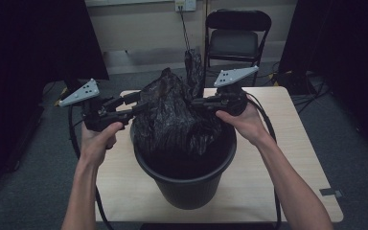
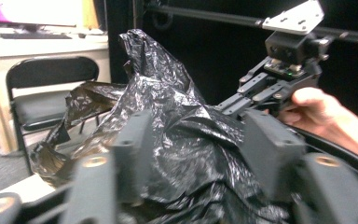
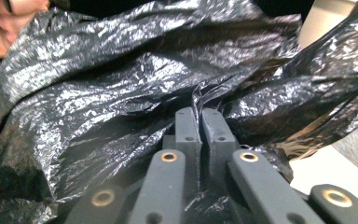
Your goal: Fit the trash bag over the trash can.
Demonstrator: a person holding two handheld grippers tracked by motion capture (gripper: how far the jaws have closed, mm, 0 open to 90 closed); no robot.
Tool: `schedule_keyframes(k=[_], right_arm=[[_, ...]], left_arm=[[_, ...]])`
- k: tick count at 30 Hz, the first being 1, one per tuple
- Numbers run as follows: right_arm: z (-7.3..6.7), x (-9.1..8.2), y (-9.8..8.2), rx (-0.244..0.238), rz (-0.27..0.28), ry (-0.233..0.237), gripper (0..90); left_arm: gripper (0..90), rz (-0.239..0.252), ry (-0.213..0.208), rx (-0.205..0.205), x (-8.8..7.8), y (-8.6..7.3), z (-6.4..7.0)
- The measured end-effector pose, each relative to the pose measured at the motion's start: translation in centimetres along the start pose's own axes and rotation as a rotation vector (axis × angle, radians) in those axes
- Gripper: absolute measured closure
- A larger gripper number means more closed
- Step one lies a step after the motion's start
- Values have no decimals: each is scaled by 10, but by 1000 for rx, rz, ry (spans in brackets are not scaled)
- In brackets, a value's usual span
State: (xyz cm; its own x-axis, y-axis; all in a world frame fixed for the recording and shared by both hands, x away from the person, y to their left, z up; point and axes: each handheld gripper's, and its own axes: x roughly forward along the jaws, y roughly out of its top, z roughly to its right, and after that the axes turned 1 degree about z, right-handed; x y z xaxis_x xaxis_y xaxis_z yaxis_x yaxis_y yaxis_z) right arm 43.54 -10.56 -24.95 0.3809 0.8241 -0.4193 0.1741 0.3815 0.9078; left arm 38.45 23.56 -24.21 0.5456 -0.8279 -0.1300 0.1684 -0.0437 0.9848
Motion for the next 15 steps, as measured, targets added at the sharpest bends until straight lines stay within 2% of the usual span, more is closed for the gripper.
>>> schedule_keyframes(k=[1, 2, 3, 4, 7, 10, 12, 15], right_arm=[[0, 1, 0, -2, -10, 3, 826], [-1, 1, 0, -8, -22, -3, 773], [-1, 1, 0, -8, -22, -3, 773], [-1, 1, 0, -10, -22, -3, 738], [0, -2, -1, 0, -6, -28, 584], [4, -7, -4, 21, 22, -53, 475], [7, -10, -7, 38, 44, -59, 450], [10, -14, -12, 57, 62, -67, 438]], left_arm=[[369, -17, -7, 3, 5, -1, 1], [340, -66, -4, 4, 16, -6, 1], [341, -66, -4, 4, 16, -6, 1], [341, -86, 4, 4, 20, -9, -1], [413, -102, -7, -29, 23, -21, -9], [570, -126, 2, -34, 19, -29, -13], [713, -125, 12, -26, 13, -32, -14], [839, -105, 13, -36, 4, -36, -16]])
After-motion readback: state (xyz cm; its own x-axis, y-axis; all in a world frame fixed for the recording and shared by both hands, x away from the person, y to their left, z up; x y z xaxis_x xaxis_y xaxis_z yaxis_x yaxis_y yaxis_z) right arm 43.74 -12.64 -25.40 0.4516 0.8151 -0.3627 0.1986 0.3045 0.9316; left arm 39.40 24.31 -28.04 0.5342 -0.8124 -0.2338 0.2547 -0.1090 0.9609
